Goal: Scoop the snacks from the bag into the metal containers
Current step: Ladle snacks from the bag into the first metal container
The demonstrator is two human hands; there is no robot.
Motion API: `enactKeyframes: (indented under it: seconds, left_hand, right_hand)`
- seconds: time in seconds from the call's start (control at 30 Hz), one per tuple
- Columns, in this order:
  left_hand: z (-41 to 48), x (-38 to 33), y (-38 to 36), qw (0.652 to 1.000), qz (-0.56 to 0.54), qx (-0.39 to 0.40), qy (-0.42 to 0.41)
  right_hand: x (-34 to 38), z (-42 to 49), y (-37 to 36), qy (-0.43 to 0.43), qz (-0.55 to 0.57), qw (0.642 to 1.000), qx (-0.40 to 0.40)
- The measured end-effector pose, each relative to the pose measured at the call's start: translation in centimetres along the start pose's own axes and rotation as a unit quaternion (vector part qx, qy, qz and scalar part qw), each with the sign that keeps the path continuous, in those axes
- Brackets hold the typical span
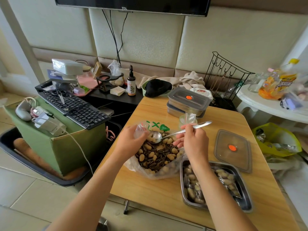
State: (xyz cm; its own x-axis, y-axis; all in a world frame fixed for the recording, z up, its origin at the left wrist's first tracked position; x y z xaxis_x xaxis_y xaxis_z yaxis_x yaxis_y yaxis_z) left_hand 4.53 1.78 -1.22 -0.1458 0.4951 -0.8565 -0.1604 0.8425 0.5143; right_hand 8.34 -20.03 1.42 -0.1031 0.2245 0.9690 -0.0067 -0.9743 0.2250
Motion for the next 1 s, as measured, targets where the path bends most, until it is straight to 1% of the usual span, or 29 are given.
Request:
enactKeyframes:
  seconds: [0.07, 0.1, 0.17, 0.23, 0.33, 0.43, 0.5, 0.63, 0.7, 0.83, 1.0]
  left_hand:
    - [-0.1, 0.0, -0.1, 0.999, 0.053, 0.011, 0.009]
    - [-0.2, 0.1, -0.2, 0.998, 0.068, 0.013, 0.008]
    - [-0.2, 0.0, -0.2, 0.996, 0.088, 0.009, -0.003]
    - [-0.5, -0.3, -0.2, 0.993, 0.115, -0.013, -0.02]
    - [-0.7, -0.8, -0.1, 0.977, 0.198, -0.059, -0.059]
    - [-0.8, -1.2, -0.4, 0.96, 0.258, -0.064, -0.084]
    - [-0.7, -1.3, -0.8, 0.947, 0.301, -0.068, -0.092]
    - [-0.6, -1.6, -1.7, 0.929, 0.343, -0.089, -0.107]
    - [-0.4, -1.6, -2.0, 0.925, 0.358, -0.078, -0.104]
    - [-0.2, -1.9, -2.7, 0.921, 0.377, -0.031, -0.097]
    - [-0.8, -2.4, -3.1, 0.933, 0.343, 0.034, -0.101]
  right_hand:
    - [-0.9, 0.3, 0.4, -0.09, 0.075, 0.993, 0.003]
    - [-1.3, 0.4, 0.5, -0.122, 0.107, 0.987, 0.005]
    - [-1.6, 0.5, 0.8, -0.153, 0.15, 0.977, 0.009]
    - [-1.7, 0.7, 1.2, -0.152, 0.161, 0.975, 0.006]
    - [-1.2, 0.9, 2.1, -0.11, 0.118, 0.987, -0.005]
    - [-0.3, 0.7, 3.2, -0.058, 0.078, 0.995, -0.016]
    - [0.3, 0.4, 3.9, -0.034, 0.07, 0.997, -0.021]
    - [1.4, 0.0, 4.9, 0.005, 0.071, 0.997, -0.019]
    - [1.8, -0.2, 5.1, 0.019, 0.073, 0.997, -0.009]
    - [2.3, -0.7, 4.8, 0.053, 0.058, 0.997, 0.006]
    - [3.0, -1.1, 4.8, 0.102, 0.008, 0.995, -0.005]
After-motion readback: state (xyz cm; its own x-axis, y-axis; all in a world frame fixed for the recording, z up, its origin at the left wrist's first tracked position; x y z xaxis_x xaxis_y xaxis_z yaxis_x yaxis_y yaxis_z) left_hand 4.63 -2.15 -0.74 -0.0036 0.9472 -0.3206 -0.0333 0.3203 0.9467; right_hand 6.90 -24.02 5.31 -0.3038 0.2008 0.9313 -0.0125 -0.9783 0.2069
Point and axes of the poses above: each hand's wrist, its own z-axis towards the middle knuckle, its own y-axis out of the back of the hand, x = y × z, the point moved 3 cm from there along z, towards the middle knuckle, and after that the axes turned 8 degrees about x, right-handed, at the moved point
